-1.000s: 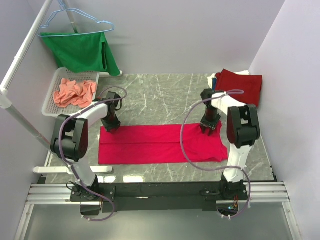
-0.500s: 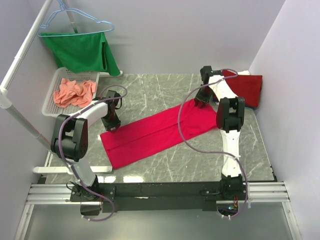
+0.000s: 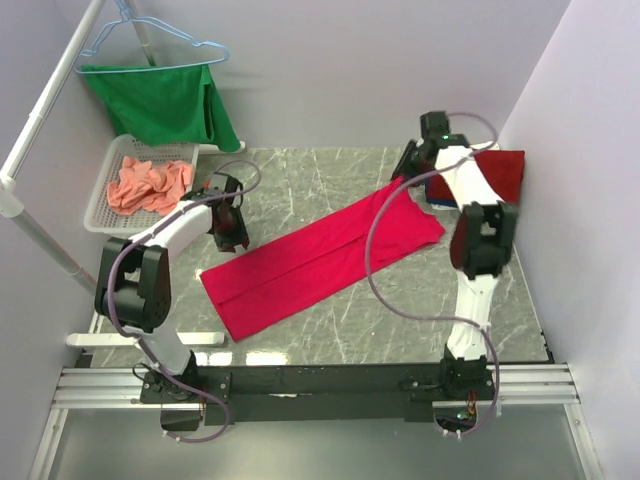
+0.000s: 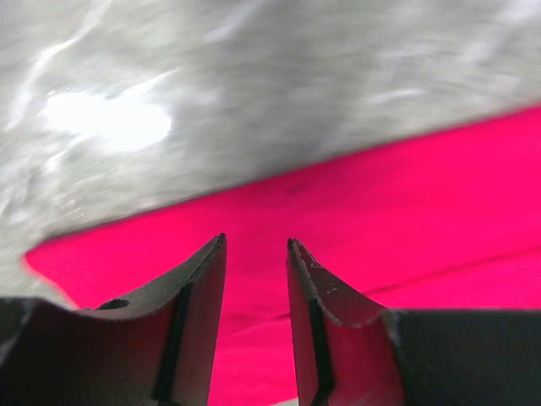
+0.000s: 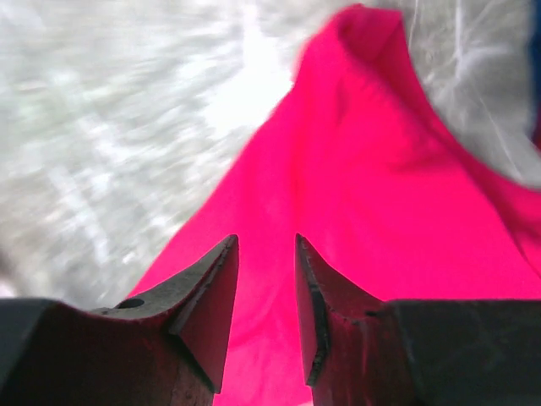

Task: Fold and stack the t-shirts
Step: Fold the tshirt

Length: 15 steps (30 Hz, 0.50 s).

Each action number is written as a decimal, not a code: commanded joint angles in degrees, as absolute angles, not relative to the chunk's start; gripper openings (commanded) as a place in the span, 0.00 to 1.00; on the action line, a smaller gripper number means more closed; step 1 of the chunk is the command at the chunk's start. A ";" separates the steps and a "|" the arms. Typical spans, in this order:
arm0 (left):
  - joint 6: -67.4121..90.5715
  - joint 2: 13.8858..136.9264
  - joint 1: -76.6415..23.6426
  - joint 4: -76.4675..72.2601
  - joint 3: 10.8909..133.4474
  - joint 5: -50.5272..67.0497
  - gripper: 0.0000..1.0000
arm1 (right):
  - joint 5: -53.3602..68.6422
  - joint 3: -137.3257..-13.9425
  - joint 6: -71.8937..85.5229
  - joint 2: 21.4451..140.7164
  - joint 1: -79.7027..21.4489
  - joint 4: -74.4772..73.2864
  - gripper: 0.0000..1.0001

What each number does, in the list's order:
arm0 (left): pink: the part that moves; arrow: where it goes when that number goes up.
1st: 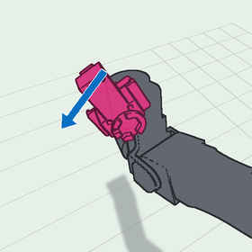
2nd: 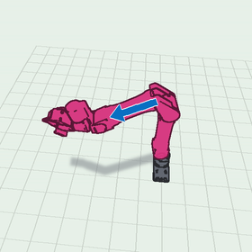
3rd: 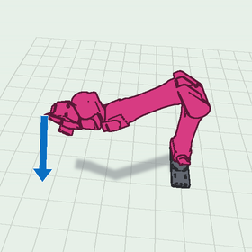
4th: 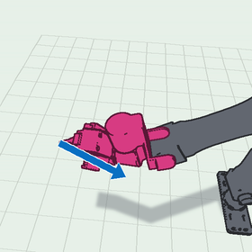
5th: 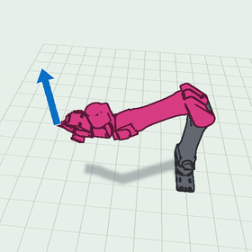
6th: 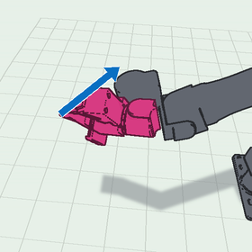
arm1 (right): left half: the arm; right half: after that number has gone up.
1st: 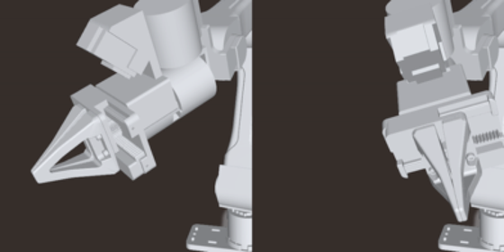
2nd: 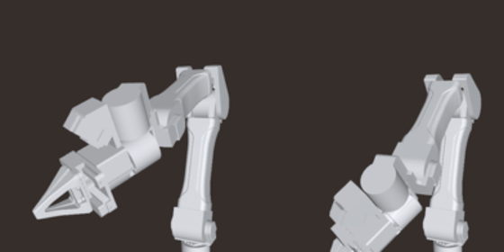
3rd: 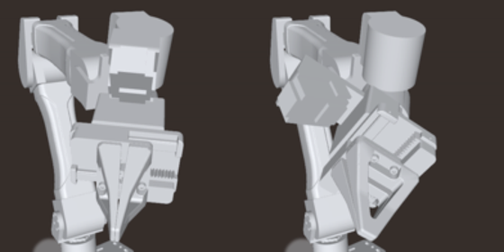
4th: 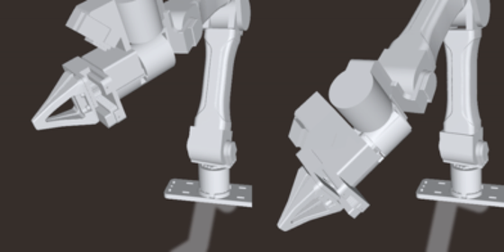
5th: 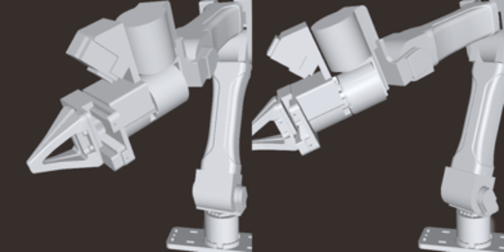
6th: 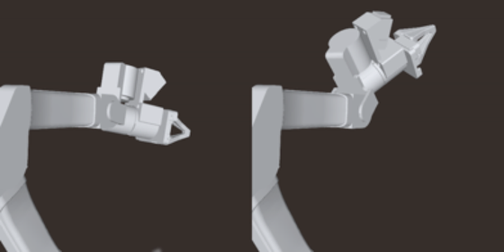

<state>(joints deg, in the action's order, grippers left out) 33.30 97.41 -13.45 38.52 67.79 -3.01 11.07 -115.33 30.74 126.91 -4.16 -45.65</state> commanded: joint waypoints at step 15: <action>29.44 120.31 -33.13 21.63 102.03 12.03 0.41 | -7.73 -86.24 34.98 83.59 -9.23 -49.20 0.41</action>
